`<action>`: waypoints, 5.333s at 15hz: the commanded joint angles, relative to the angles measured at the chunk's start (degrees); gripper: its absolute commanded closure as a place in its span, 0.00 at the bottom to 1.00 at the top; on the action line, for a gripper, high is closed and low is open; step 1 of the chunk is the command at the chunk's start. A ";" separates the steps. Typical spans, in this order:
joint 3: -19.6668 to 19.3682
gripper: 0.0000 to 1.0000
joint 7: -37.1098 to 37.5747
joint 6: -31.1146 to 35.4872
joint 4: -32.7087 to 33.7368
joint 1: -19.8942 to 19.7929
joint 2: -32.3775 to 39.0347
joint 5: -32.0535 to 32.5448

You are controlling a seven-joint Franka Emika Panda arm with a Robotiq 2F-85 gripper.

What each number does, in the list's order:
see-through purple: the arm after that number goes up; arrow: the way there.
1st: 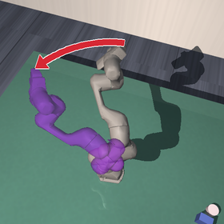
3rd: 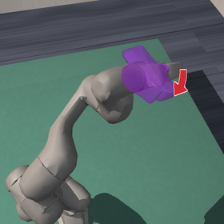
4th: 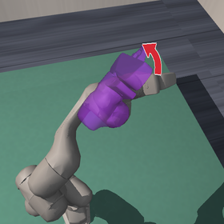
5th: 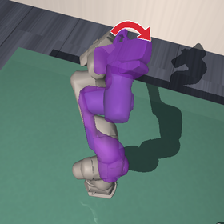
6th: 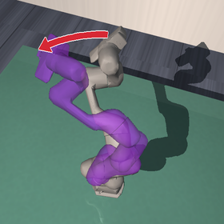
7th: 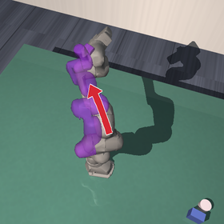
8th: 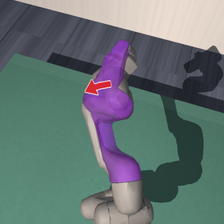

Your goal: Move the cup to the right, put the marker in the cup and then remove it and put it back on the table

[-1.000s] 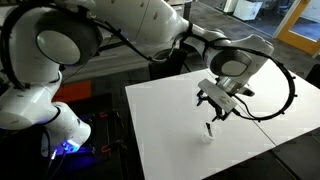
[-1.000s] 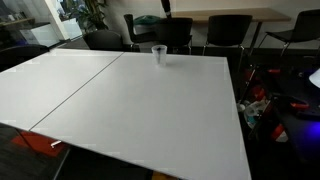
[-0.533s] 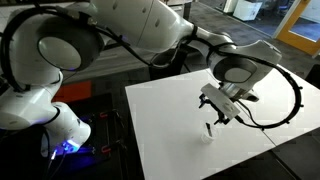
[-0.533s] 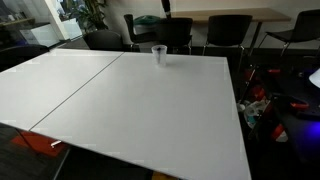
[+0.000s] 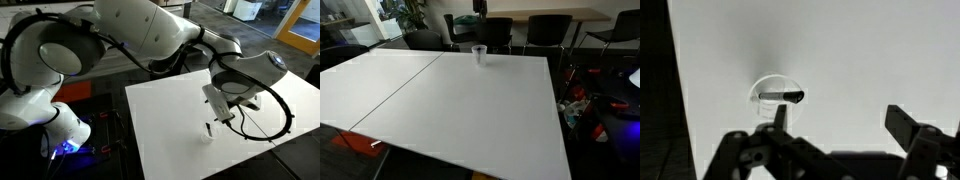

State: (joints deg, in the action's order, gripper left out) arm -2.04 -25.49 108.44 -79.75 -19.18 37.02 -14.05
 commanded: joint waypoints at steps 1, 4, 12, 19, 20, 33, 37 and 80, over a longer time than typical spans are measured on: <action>0.16 0.00 7.30 4.59 -2.41 -0.58 -0.44 -4.96; -0.88 0.00 14.81 7.73 -4.27 0.15 -0.75 -6.68; -2.31 0.00 27.52 -0.38 -2.66 0.19 0.23 -5.58; -2.38 0.00 25.53 0.48 -3.09 0.29 0.79 -5.68; -2.43 0.00 26.34 1.77 -3.13 0.22 0.93 -6.38; -4.47 0.00 42.50 4.69 0.30 0.16 5.23 -7.56; -4.66 0.00 45.59 5.14 0.79 0.14 6.65 -8.10; -6.39 0.58 59.74 15.02 5.14 2.65 14.77 -8.30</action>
State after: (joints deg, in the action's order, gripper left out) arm -7.71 32.03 123.33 -76.13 -17.30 50.99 -21.87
